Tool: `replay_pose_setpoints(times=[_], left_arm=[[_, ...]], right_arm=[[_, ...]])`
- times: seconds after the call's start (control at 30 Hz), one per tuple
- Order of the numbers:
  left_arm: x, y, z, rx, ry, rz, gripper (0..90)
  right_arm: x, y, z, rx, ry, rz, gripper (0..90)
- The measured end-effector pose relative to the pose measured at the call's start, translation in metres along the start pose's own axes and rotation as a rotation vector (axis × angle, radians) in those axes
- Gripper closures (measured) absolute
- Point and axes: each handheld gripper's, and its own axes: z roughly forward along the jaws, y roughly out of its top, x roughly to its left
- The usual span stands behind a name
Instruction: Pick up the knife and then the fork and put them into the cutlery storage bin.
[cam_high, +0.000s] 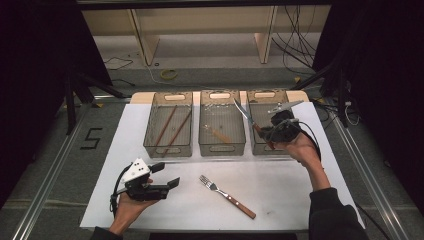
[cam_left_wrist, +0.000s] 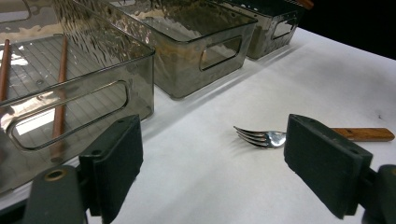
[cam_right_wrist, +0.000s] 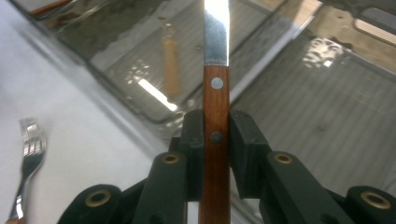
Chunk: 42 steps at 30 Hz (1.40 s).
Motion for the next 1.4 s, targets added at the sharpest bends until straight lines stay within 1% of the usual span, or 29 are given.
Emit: replay_pose_setpoints(times=[0.17,0.33,0.5,0.93,1.27,1.4], left_arm=[[0.0,0.0,0.0,0.0,-0.001,0.001,19.0],[0.0,0.0,0.0,-0.002,-0.001,-0.001,19.0],[0.0,0.0,0.0,0.0,-0.002,0.002,19.0],[0.0,0.0,0.0,-0.001,-0.003,0.0,19.0],[0.0,0.0,0.001,-0.002,-0.003,0.0,19.0],[0.0,0.001,0.001,-0.002,-0.004,0.003,19.0]], right_arm=[[-0.014,0.004,0.004,0.01,-0.031,0.038,77.3],[-0.024,0.005,0.005,0.016,-0.048,0.065,77.3],[-0.029,0.005,0.007,0.021,-0.064,0.078,77.2],[-0.039,0.008,0.009,0.03,-0.087,0.123,77.2],[-0.048,0.01,0.017,0.058,-0.116,0.161,77.2],[-0.05,0.01,0.02,0.069,-0.125,0.163,77.2]])
